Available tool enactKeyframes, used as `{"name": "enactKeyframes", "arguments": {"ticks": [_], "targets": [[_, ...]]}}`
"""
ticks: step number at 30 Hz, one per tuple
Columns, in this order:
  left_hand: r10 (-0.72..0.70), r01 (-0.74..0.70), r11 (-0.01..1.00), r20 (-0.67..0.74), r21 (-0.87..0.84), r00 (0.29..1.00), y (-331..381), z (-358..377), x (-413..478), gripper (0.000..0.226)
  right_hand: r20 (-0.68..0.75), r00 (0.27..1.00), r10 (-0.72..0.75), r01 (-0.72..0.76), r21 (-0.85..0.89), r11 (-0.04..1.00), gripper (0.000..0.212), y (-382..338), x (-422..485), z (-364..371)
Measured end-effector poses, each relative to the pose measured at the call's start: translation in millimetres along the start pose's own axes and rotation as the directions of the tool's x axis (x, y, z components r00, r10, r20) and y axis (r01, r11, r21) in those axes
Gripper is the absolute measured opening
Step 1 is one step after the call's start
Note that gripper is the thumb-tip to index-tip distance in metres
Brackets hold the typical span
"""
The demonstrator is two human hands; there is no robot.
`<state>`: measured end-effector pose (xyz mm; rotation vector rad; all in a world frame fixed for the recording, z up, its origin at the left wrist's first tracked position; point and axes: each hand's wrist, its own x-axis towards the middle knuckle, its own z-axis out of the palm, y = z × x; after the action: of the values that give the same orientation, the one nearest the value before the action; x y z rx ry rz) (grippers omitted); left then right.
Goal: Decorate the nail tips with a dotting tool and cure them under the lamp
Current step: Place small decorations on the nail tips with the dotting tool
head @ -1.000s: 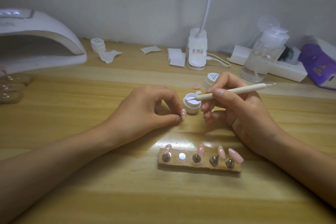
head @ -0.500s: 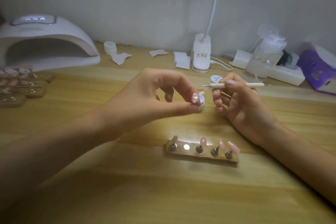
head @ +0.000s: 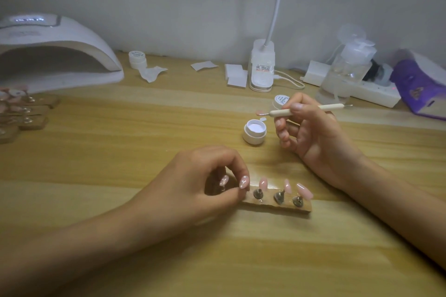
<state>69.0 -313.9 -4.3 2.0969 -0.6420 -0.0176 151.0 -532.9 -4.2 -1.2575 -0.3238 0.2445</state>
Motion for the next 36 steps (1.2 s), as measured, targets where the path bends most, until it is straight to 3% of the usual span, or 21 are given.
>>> {"name": "enactKeyframes", "arguments": {"ticks": [17, 22, 32, 36], "targets": [[-0.021, 0.017, 0.996, 0.044, 0.084, 0.999, 5.3, 5.5, 9.0, 0.017, 0.041, 0.999, 0.005, -0.006, 0.026, 1.0, 0.016, -0.5, -0.2, 2.2], [0.02, -0.022, 0.998, 0.03, 0.052, 0.999, 2.0, 5.7, 7.4, 0.003, 0.045, 0.999, 0.001, -0.002, 0.022, 1.0, 0.017, -1.5, -0.8, 2.5], [0.132, -0.131, 0.975, 0.005, 0.179, 0.991, 4.7, 6.6, 2.5, 0.008, 0.04, 0.999, 0.005, -0.006, 0.024, 1.0, 0.011, -1.3, -1.2, 1.9], [0.189, -0.181, 0.972, -0.039, 0.151, 0.981, 7.0, 6.4, 2.9, 0.011, 0.022, 1.0, 0.007, -0.008, 0.05, 0.999, 0.008, -2.7, -1.2, 2.1]]}}
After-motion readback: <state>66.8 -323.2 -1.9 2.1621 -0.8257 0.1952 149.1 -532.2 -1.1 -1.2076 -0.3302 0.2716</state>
